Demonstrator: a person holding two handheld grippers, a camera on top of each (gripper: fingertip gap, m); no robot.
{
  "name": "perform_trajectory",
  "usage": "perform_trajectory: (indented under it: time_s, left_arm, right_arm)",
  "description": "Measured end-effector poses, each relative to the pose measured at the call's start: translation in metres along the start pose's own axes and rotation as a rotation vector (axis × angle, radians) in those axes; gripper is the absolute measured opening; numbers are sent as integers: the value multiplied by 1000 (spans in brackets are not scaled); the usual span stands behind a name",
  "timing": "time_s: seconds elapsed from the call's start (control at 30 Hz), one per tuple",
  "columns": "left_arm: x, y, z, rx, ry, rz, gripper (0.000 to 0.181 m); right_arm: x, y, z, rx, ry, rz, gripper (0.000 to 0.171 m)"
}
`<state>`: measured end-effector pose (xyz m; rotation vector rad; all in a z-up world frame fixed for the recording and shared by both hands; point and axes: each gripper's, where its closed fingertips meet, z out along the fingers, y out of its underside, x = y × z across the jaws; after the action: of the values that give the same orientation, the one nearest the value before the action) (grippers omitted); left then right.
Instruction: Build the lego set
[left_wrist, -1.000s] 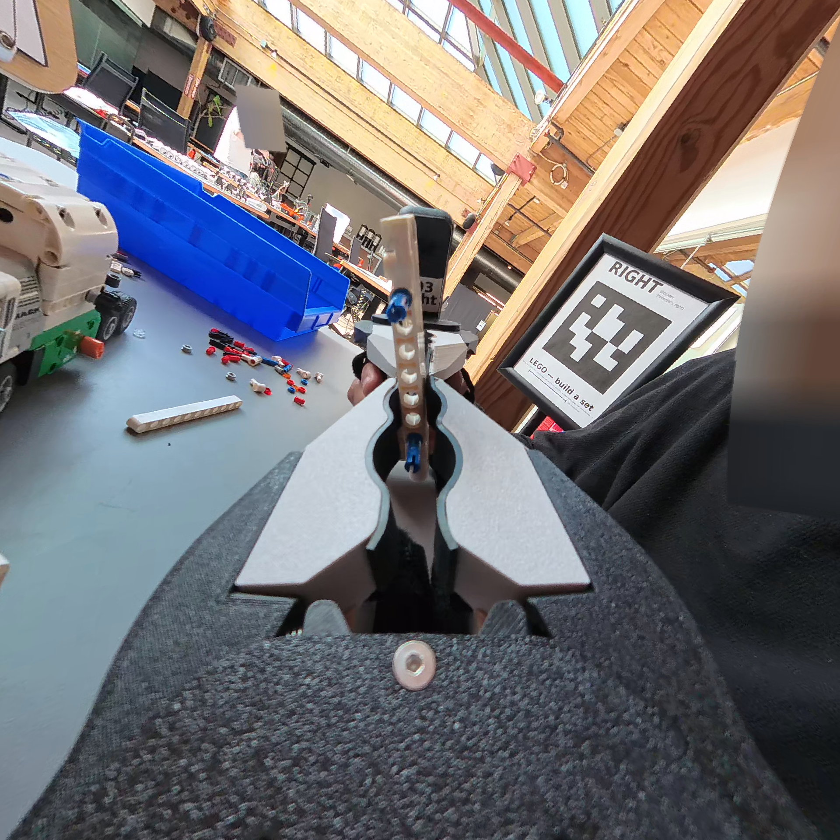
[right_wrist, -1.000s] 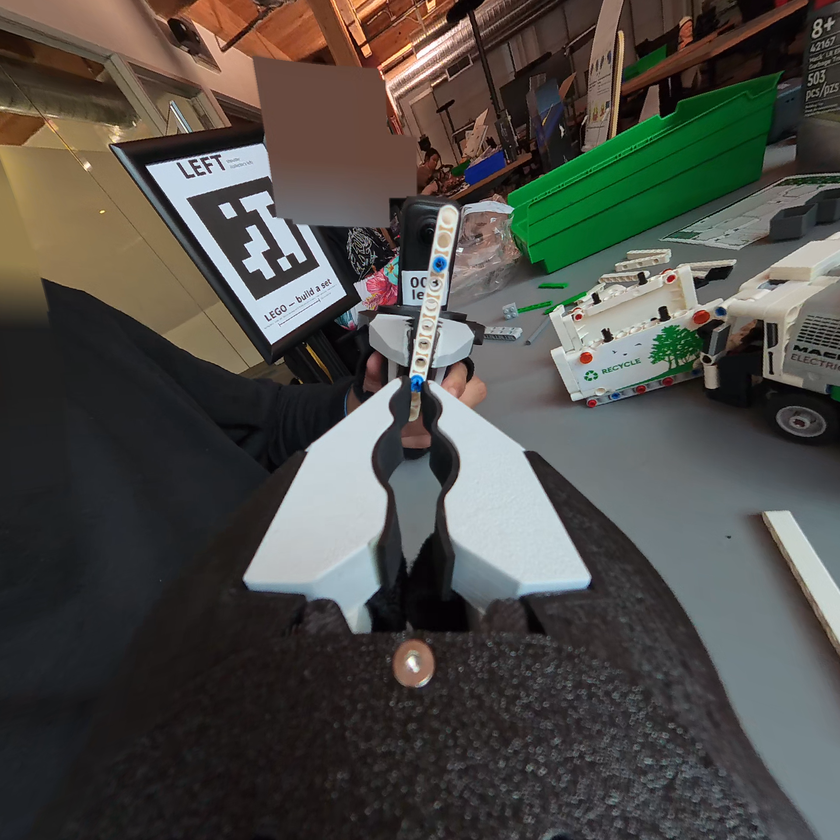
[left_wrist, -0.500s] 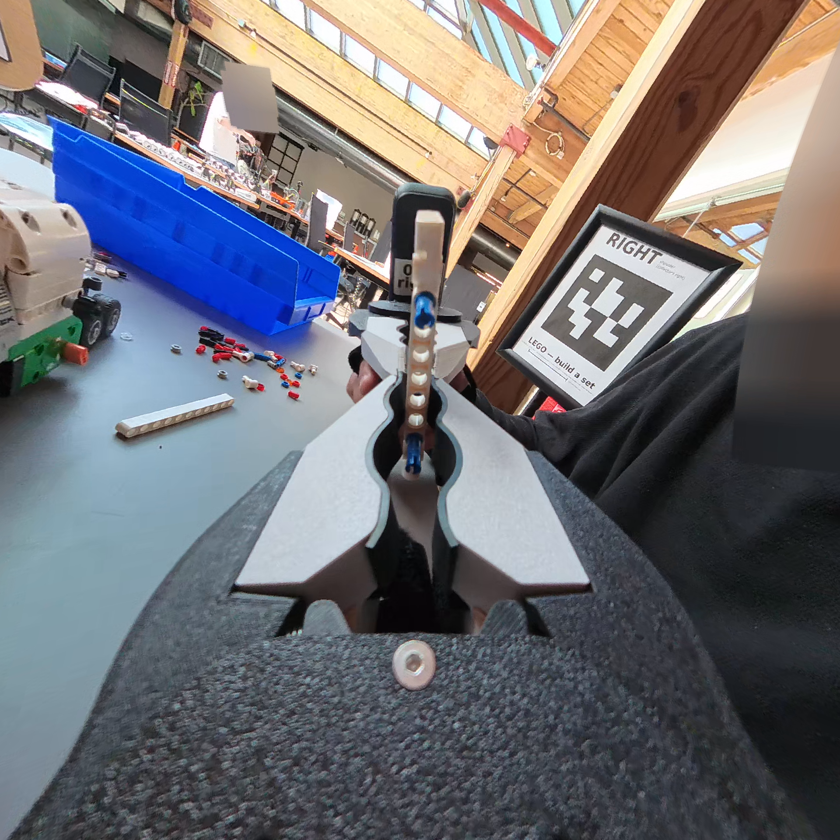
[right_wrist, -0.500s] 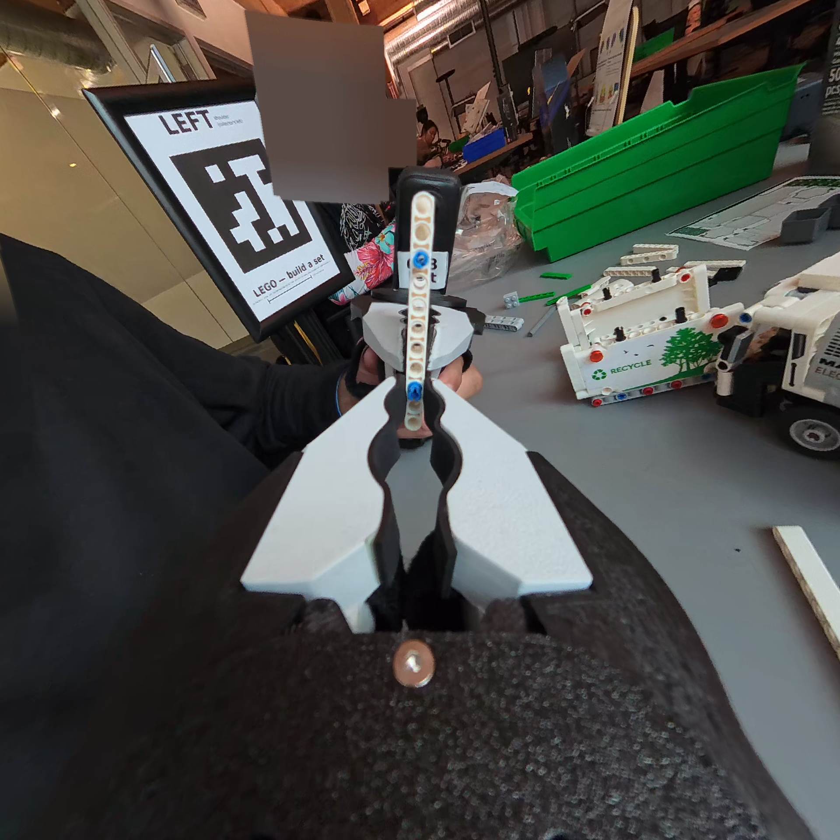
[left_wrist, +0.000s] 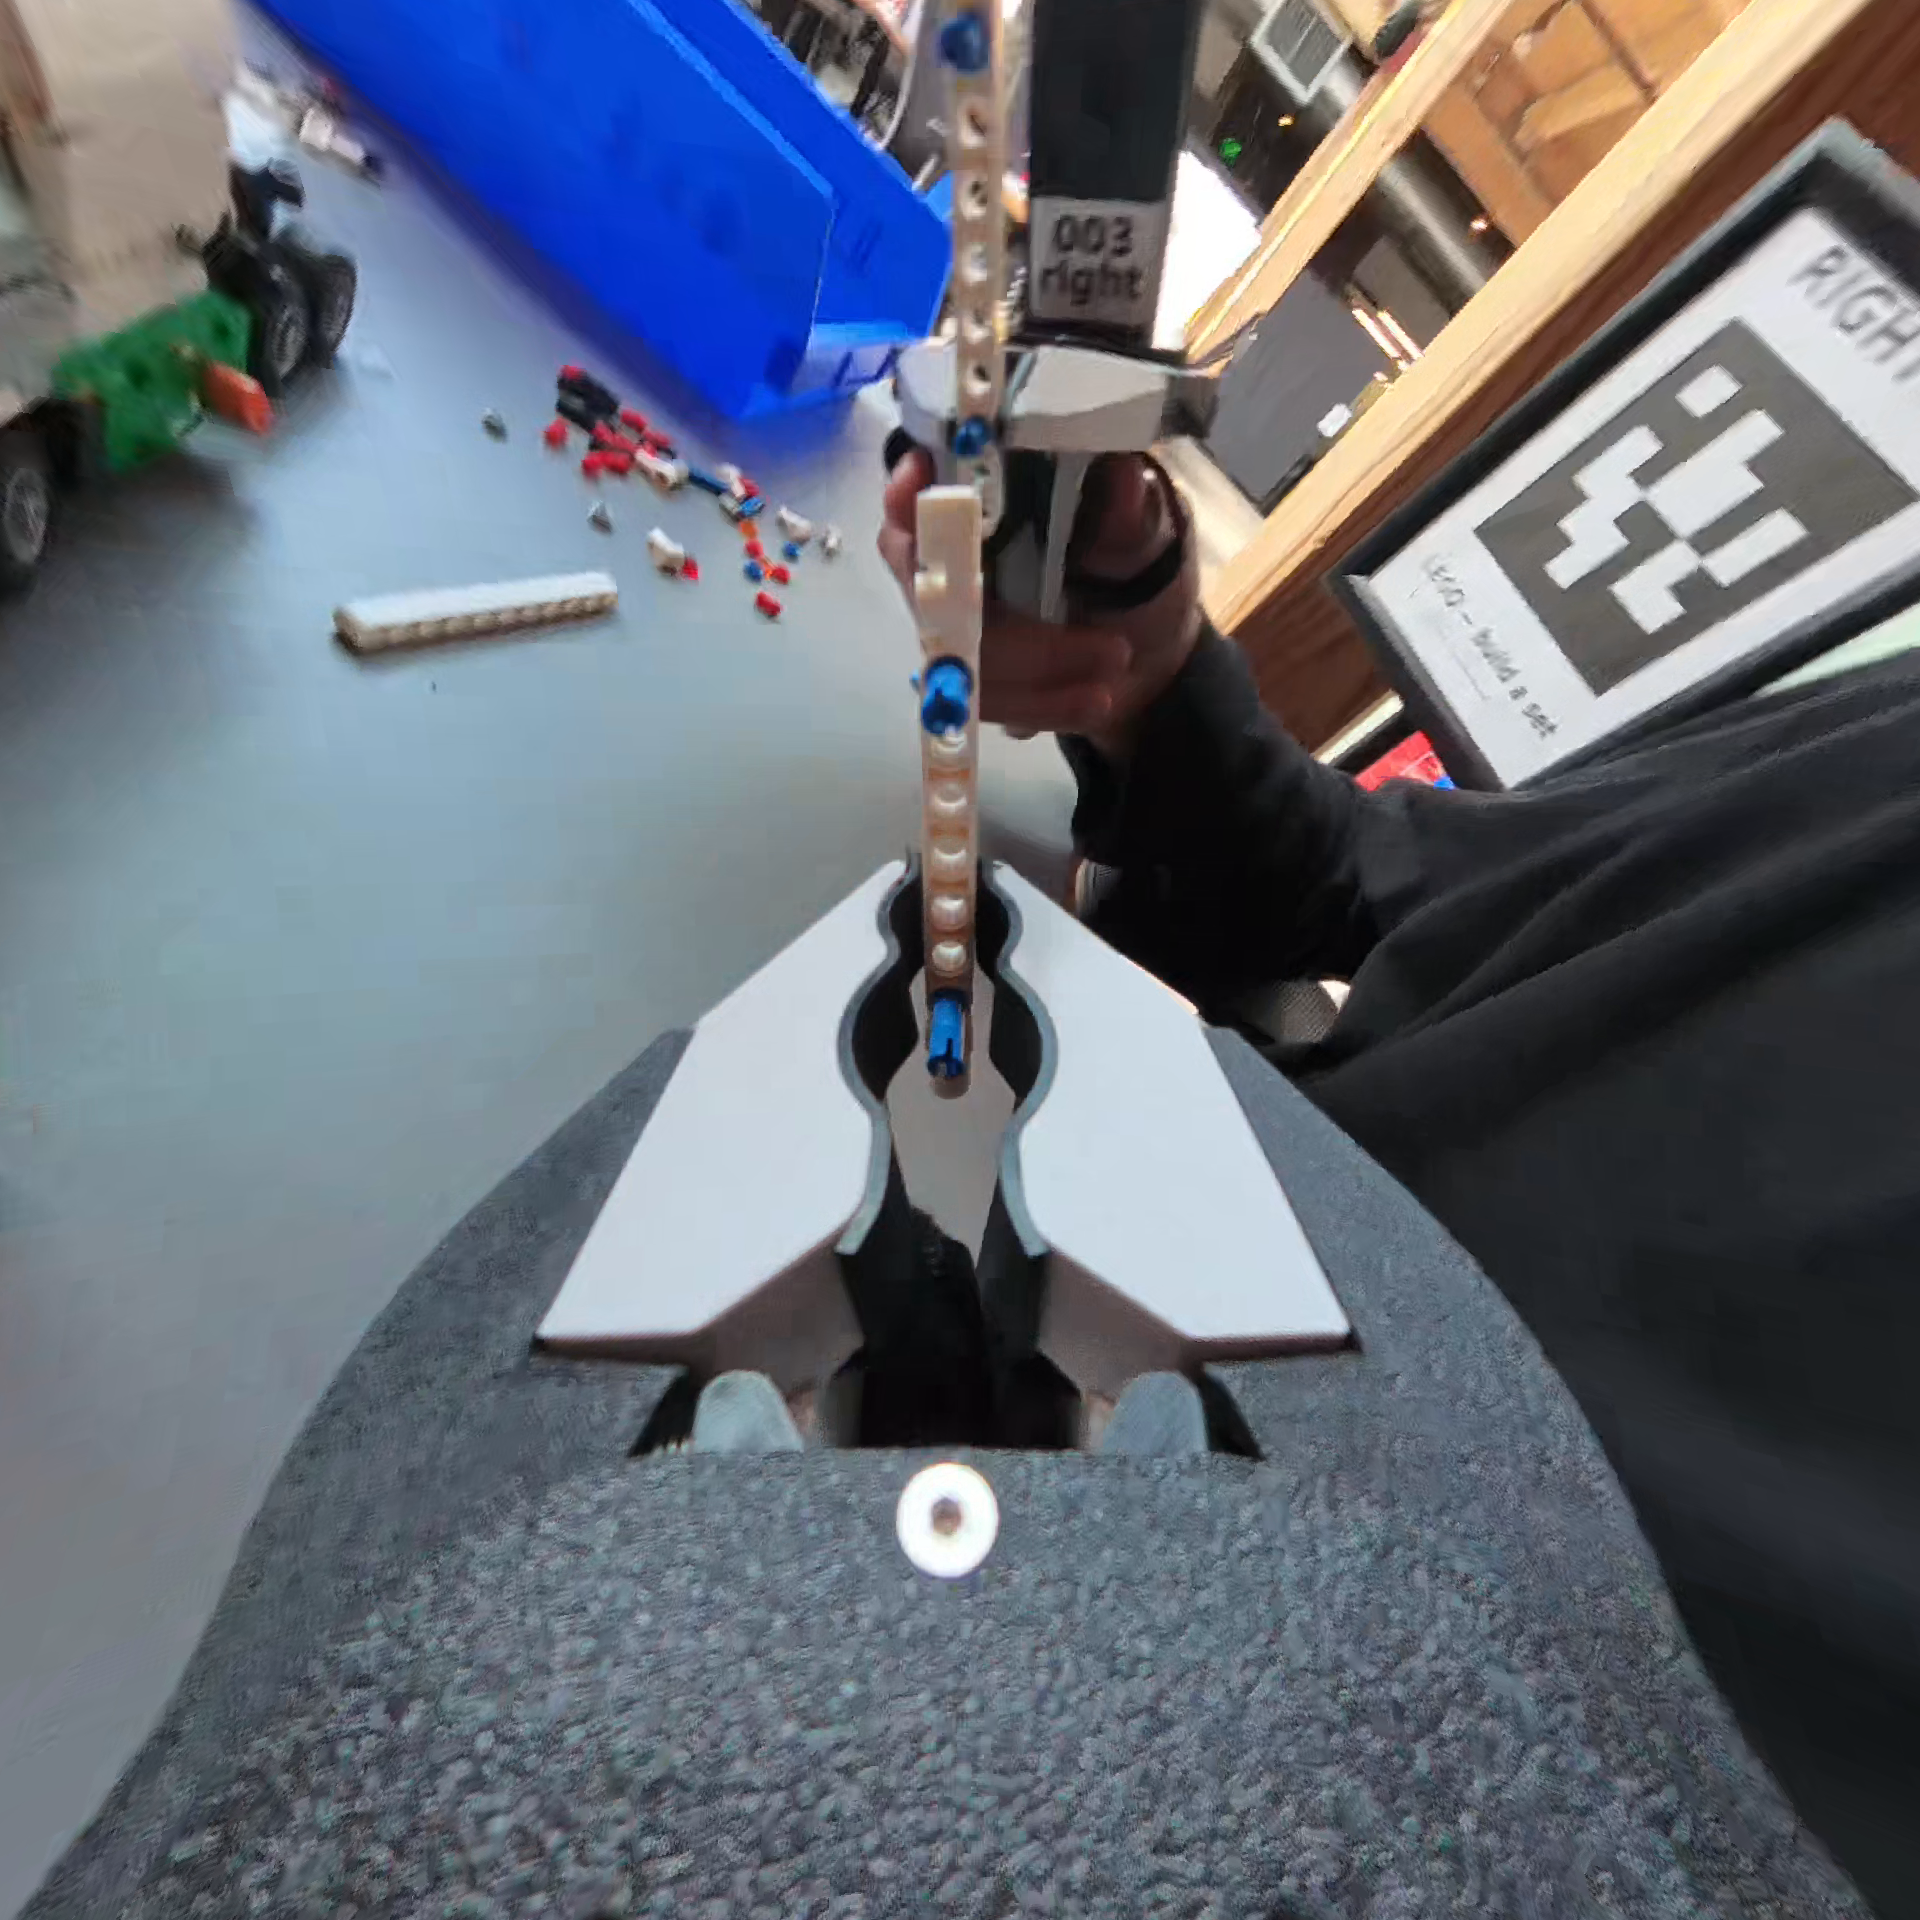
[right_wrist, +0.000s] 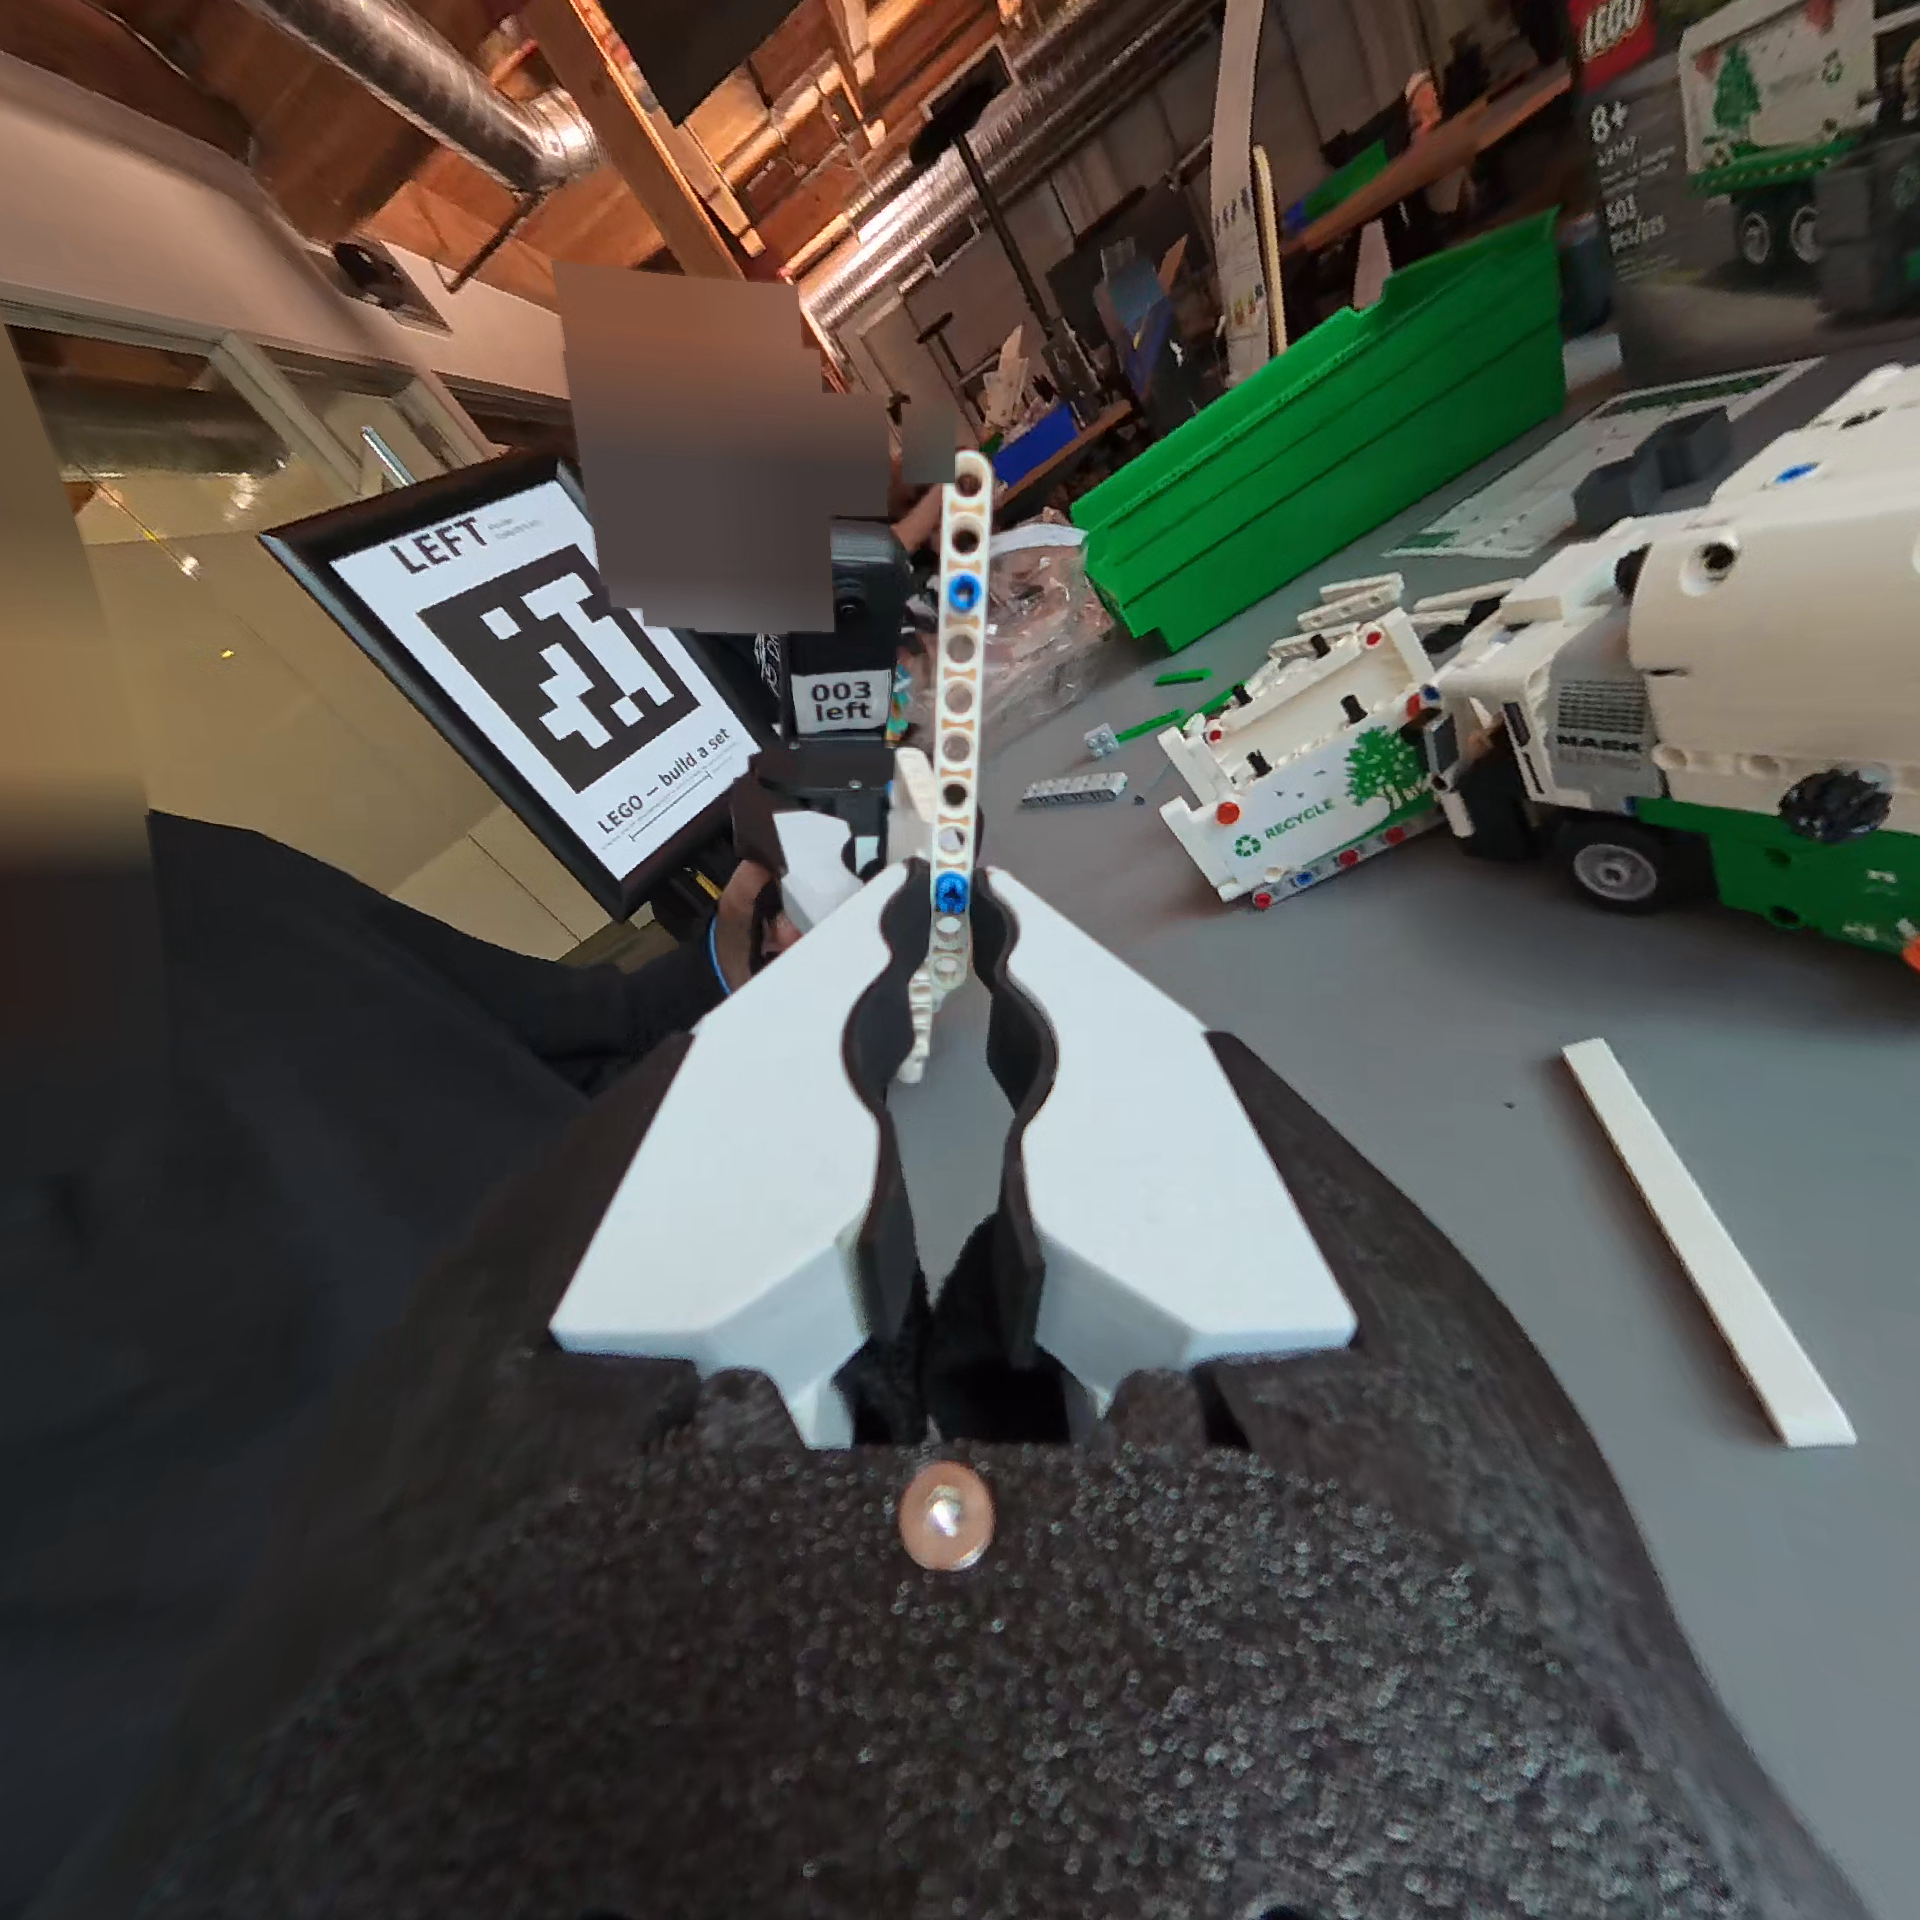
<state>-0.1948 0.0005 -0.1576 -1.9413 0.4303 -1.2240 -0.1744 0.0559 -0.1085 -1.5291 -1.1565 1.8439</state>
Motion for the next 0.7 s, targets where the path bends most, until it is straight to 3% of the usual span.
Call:
perform_trajectory:
  time_s: [0.1, 0.23, 0.43, 0.7]
  left_arm:
    - [-7, 13, 11, -35, 24, -161, 5]
    - [-16, 13, 13, -6, 33, -212, 5]
    - [-5, -18, -6, 180, 137, -111, 4]
    - [9, -26, -12, 254, 229, -42, 4]
  right_arm:
    - [0, 12, 5, -45, 22, 15, 5]
    - [-2, 17, 10, -58, 11, 15, 5]
    - [-1, 9, 5, -1, -21, 62, 5]
    - [-7, 15, 10, -29, -44, 28, 5]
